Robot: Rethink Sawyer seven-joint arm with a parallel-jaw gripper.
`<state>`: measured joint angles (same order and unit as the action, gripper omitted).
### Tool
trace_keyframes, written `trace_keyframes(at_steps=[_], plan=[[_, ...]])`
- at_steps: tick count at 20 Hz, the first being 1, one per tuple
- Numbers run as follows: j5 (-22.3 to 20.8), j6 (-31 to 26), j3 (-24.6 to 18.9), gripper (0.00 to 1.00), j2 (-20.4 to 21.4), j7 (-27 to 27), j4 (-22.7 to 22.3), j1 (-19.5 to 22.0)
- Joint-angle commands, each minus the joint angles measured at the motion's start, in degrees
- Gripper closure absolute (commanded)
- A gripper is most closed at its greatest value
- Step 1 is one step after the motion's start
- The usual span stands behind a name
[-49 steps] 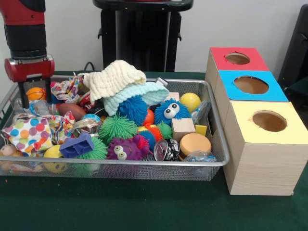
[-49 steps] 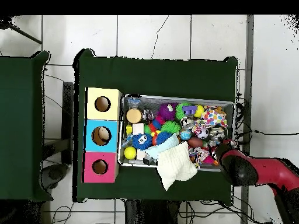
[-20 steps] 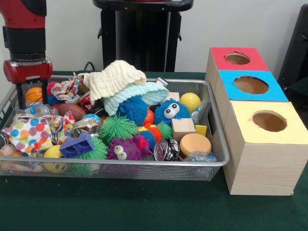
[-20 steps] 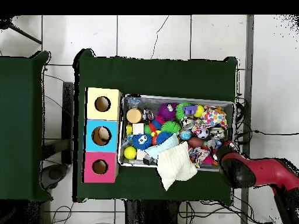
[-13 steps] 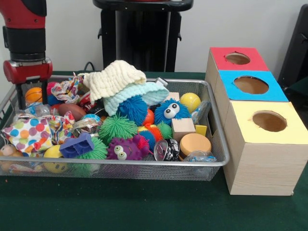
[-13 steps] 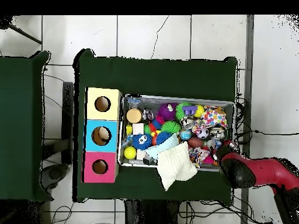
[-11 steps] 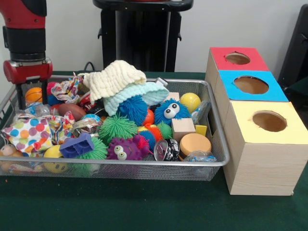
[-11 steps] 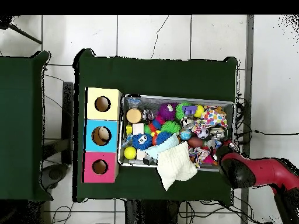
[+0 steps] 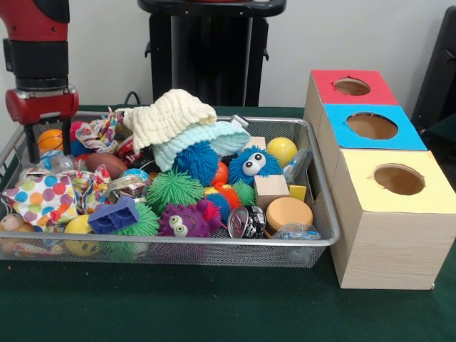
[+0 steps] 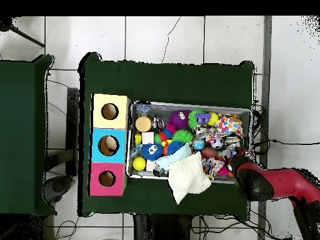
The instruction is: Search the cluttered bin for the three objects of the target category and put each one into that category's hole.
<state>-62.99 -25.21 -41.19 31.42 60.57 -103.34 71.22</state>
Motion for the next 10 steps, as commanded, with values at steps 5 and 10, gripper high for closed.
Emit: trace_keyframes(at_steps=[5,10], plan=[[-5.63,-2.42,-3.84,0.0,-3.18,-27.87,-2.29,-0.57],[-6.34,-0.79,-2.22,0.0,-3.07,-26.3,-2.09,-2.03]])
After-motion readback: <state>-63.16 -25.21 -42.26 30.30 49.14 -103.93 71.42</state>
